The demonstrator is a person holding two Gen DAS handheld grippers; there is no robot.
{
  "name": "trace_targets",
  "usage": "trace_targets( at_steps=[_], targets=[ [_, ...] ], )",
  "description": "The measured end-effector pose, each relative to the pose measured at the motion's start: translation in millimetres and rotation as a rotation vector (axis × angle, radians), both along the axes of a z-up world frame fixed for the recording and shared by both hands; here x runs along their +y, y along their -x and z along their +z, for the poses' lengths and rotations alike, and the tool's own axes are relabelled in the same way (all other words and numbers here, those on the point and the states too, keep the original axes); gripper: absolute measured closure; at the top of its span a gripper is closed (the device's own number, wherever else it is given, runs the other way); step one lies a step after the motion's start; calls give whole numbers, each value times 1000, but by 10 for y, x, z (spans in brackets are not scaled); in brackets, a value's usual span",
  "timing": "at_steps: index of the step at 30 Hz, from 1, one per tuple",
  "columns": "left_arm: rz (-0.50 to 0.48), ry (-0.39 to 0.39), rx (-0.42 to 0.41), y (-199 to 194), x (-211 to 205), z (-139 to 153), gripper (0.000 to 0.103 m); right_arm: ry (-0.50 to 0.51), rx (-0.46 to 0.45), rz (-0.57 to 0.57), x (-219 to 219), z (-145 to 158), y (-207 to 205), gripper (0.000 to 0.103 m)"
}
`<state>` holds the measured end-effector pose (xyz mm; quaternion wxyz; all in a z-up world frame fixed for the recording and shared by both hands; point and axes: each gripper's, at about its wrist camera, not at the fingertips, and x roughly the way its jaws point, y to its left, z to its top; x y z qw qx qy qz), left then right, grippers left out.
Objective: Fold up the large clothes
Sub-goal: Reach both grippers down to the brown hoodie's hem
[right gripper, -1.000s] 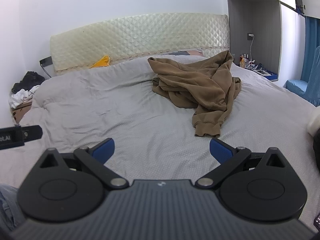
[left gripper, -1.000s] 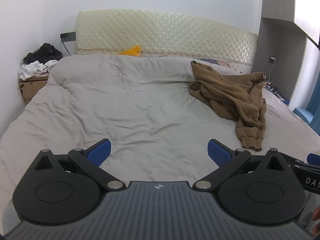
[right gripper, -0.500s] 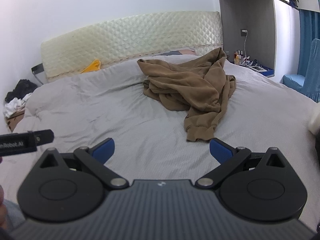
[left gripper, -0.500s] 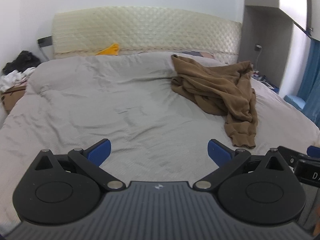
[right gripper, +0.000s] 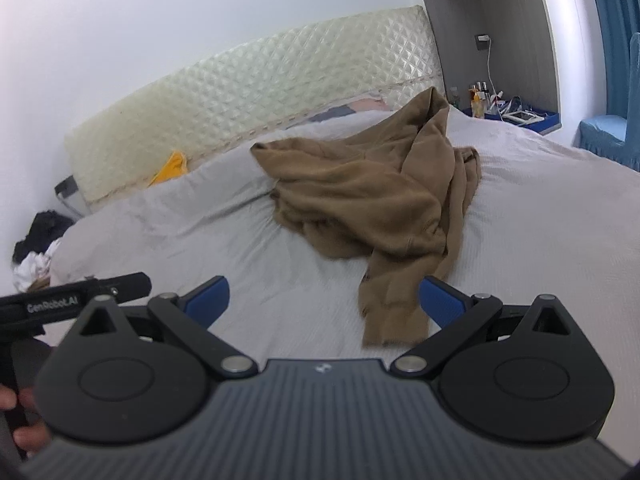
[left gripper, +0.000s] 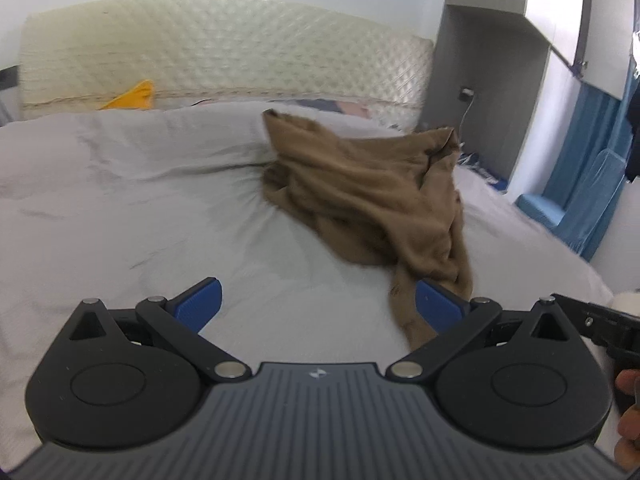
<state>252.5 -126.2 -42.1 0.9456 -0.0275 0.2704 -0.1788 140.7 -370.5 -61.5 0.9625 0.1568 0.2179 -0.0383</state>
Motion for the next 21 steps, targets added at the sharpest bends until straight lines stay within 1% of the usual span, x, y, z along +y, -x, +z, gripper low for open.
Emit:
trace_targets(
  at_steps=[3,5,8,11,13,15,19,21],
  targets=[
    [-30,28,-5,-478,-217,-20,0,-51,-12,9,-312,-29,-342,0],
    [-51,77,11,-832,-324,-47,0,-74,-24,9,-498,-49,-577,0],
    [-64,124,30,-1401,-457,-106,0,-100,-42,11,-744,-79,-965,0],
    [-57,141,26,-2022,-577,-208,0,-133,-50,0,-970,-146,-1443,0],
    [-64,166,34,-2451,-622,-321,0,-145,-52,-18,-1142,-243,-1809,0],
    [-61,169,36,-2912,-699,-482,0,-120,-54,-38,-1270,-331,-2146,0],
    [-54,154,33,-3838,-893,-822,0,-30,-62,-90,-1543,-524,-2870,0],
    [-41,169,31,-4273,-951,-966,0,-14,-58,-129,-1733,-612,-3211,0]
  ],
)
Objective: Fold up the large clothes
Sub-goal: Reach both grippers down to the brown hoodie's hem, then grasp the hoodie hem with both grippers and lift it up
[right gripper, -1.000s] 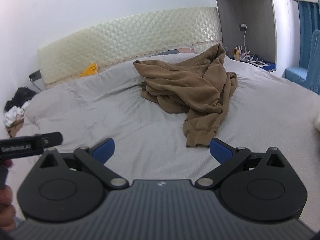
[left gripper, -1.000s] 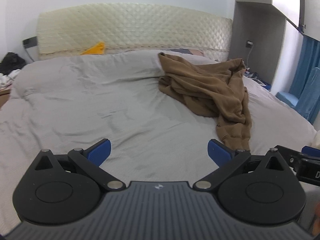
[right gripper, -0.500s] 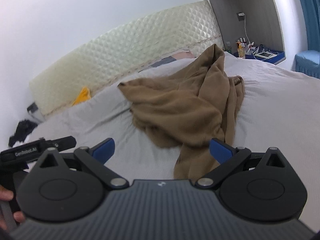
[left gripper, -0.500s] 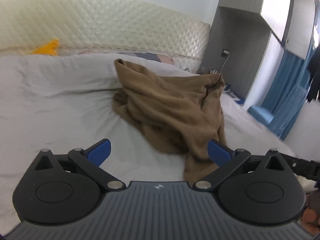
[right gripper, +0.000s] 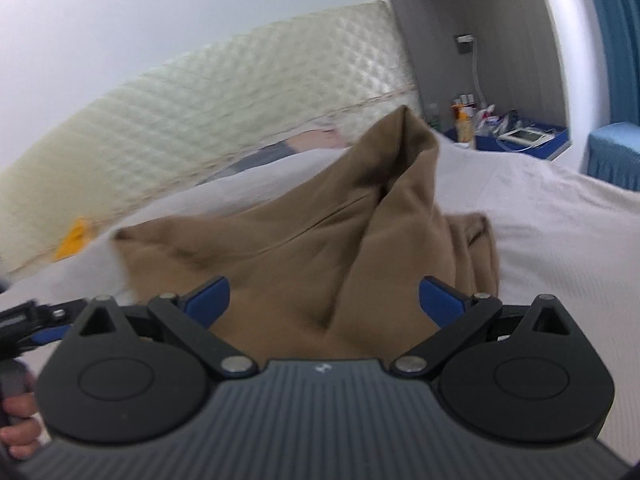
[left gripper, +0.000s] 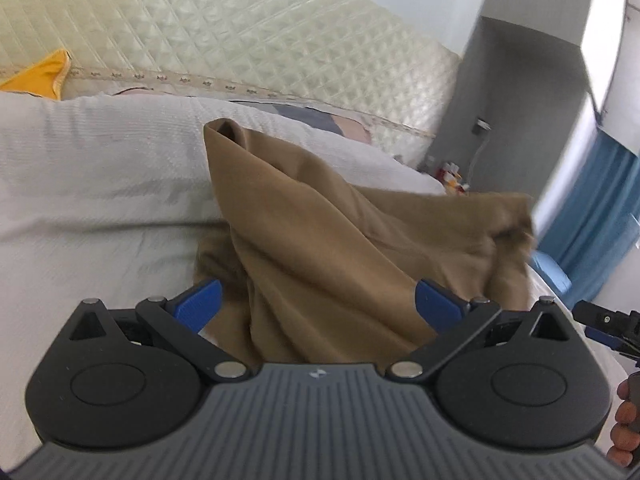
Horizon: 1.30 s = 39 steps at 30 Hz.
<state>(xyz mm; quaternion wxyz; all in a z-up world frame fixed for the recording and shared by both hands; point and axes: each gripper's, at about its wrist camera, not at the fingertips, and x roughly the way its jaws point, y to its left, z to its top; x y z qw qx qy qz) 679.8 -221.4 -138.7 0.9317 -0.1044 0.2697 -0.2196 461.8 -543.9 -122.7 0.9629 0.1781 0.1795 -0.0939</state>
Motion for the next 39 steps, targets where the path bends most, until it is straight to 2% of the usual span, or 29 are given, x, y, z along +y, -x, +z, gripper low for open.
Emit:
trace_targets(
  at_steps=[4,7,10,13,15,17,19,20,21,22,23,24,25,26,27,28,30,32,33,34,35,36,39],
  targets=[
    [44,9,-30,-668,-24,-111,0,45,-28,-92,-414,-60,-593,0],
    [77,19,-22,-1117,2,-137,0,87,-55,-110,-660,-23,-961,0],
    [95,53,-3,-1439,51,-126,0,79,-80,-103,-867,44,-1268,0],
    [135,96,29,-1764,96,-143,0,44,-58,-105,-1077,43,-1582,0],
    [181,121,56,-1903,156,-166,0,90,-20,-128,-1139,5,-1772,0],
    [179,173,128,-2109,206,-215,1,57,-5,-133,-1204,-55,-1916,0],
    [188,190,166,-2239,218,-254,11,52,26,-166,-1237,-64,-2006,0],
    [187,196,180,-2291,215,-278,18,25,-2,-200,-1257,-63,-1955,0],
    [177,203,198,-2325,205,-298,24,-49,-49,-242,-1309,-57,-1868,0],
    [165,214,223,-2365,188,-308,33,-98,-68,-256,-1329,-64,-1817,0],
    [167,212,238,-2391,166,-315,38,-105,-55,-258,-1330,-68,-1837,0],
    [177,195,246,-2409,136,-327,40,-68,-17,-248,-1306,-69,-1887,0],
    [184,173,251,-2429,103,-322,49,-7,31,-232,-1263,-83,-1962,0],
    [191,142,251,-2432,64,-308,63,30,71,-213,-1235,-108,-2037,3],
    [199,120,248,-2448,33,-289,68,50,93,-196,-1214,-106,-2060,5],
    [203,104,244,-2431,8,-279,76,52,74,-186,-1211,-72,-2009,6],
    [213,62,218,-2395,-44,-243,81,36,9,-164,-1219,21,-1804,8],
    [215,43,190,-2339,-61,-209,84,68,-60,-174,-1232,109,-1547,7],
    [217,40,180,-2319,-59,-207,85,99,-102,-210,-1234,151,-1411,6],
    [219,40,171,-2284,-53,-210,85,117,-143,-239,-1258,174,-1306,0],
    [219,34,161,-2262,-65,-225,86,121,-160,-250,-1304,174,-1271,0],
    [220,31,152,-2236,-60,-231,86,105,-143,-235,-1392,148,-1315,0],
    [232,46,137,-2138,-20,-253,87,-20,5,-165,-1673,-34,-1664,0]
  ],
)
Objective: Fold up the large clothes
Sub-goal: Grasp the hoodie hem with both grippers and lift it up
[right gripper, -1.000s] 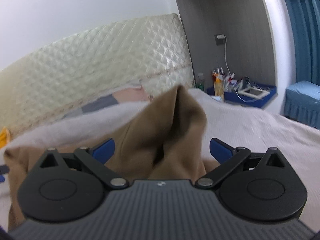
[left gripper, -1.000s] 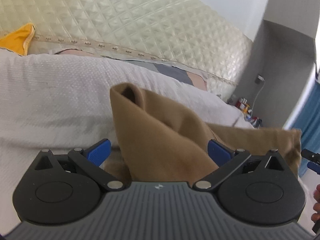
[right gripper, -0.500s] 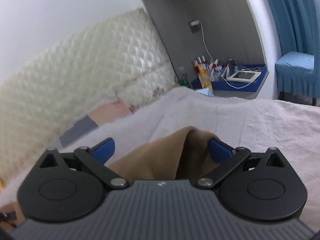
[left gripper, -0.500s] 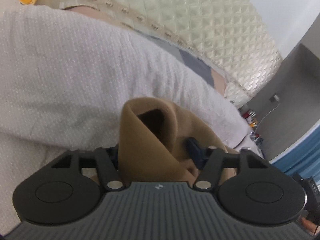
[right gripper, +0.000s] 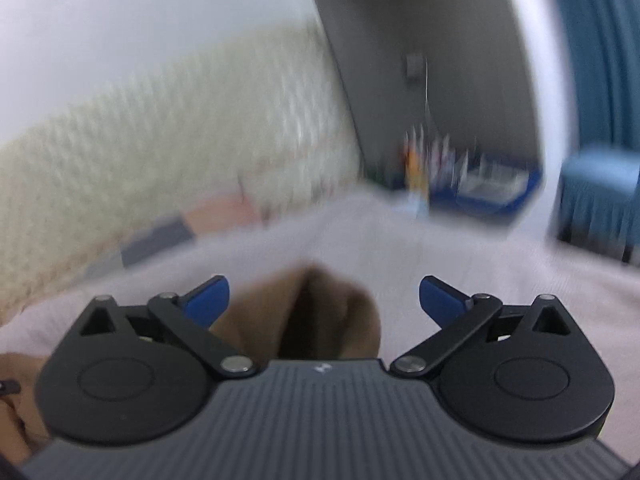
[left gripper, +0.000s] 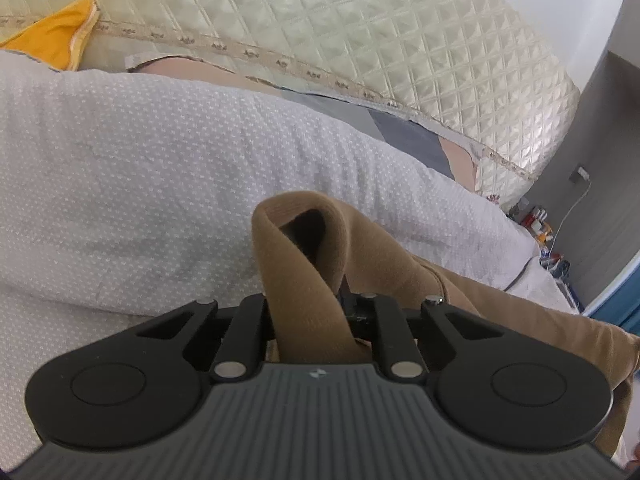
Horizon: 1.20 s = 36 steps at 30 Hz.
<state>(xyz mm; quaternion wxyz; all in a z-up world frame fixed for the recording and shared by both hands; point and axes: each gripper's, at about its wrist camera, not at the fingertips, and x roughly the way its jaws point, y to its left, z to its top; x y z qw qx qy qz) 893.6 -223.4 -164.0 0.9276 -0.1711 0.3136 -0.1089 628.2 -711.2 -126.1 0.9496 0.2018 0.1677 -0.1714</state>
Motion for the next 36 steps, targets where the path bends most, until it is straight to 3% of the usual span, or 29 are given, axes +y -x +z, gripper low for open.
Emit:
trace_targets(
  at_steps=[4,6,7,8,10,16,21,31,36],
  targets=[
    [24,6,-10,127,26,46,88,-257,5,93,-172,-222,-264,3],
    [24,-8,-18,145,7,123,90,-184,58,135,19,-213,-361,31],
    [21,-12,-23,173,4,177,90,-117,98,145,137,-186,-397,57],
    [17,-15,-28,200,10,233,90,-79,117,159,228,-144,-399,70],
    [23,-25,-46,284,9,370,91,-33,108,151,369,-6,-303,75],
    [49,12,-92,642,125,930,92,56,6,171,631,610,209,81],
    [49,12,-187,1235,369,1545,92,124,-95,213,893,1244,814,82],
    [92,77,-343,3008,1316,2771,92,170,-338,300,1487,2422,2246,83],
    [114,75,-472,4170,1769,3411,92,182,-461,340,1759,2919,3107,83]
  ],
)
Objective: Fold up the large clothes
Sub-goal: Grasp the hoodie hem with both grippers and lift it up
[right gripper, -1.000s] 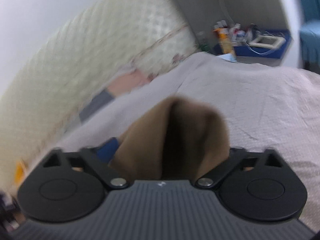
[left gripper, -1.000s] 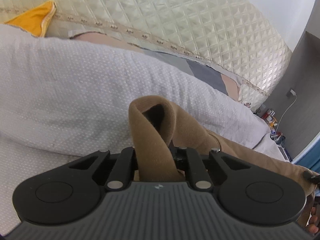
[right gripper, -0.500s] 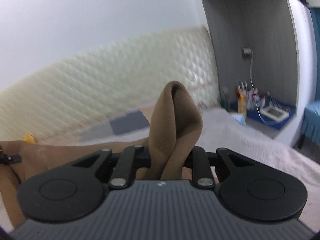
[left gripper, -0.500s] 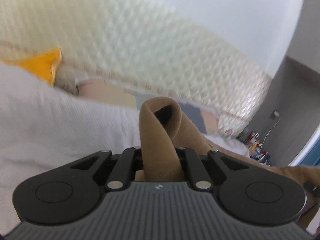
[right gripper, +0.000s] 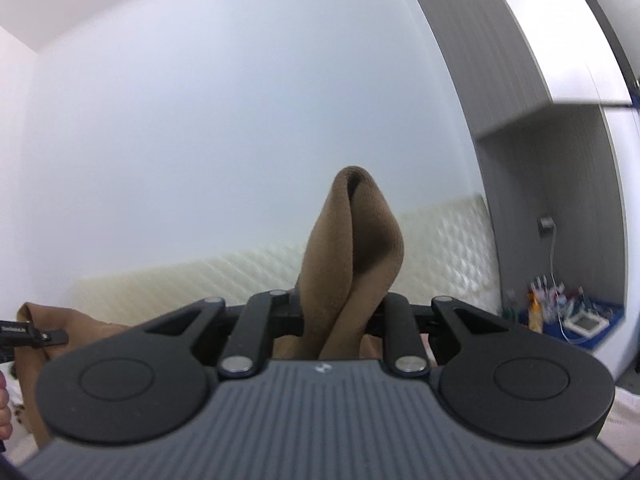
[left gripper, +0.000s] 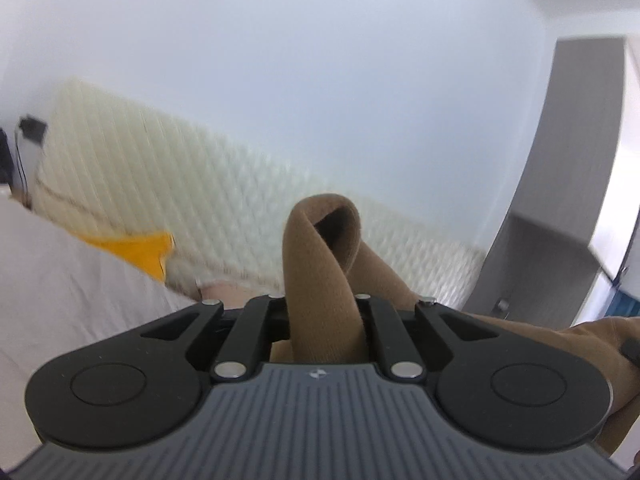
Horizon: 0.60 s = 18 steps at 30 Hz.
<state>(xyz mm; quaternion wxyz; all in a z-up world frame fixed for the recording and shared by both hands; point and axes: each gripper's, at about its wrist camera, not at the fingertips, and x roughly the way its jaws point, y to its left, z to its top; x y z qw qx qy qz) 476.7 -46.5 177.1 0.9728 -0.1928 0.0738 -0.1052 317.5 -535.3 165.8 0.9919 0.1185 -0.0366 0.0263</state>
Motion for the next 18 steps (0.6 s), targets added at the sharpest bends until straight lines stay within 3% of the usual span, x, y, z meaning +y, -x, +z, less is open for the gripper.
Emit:
trace_targets(
  at_steps=[11,15,18],
  targets=[
    [46,-21,-222,2657,966,1155,92,61,-202,135,531,664,1828,84],
    [77,-53,-239,3443,1323,1302,92,73,-212,220,738,748,2277,85],
    [92,-41,-189,3864,1624,1241,92,81,-171,274,907,653,2354,85]
  ],
)
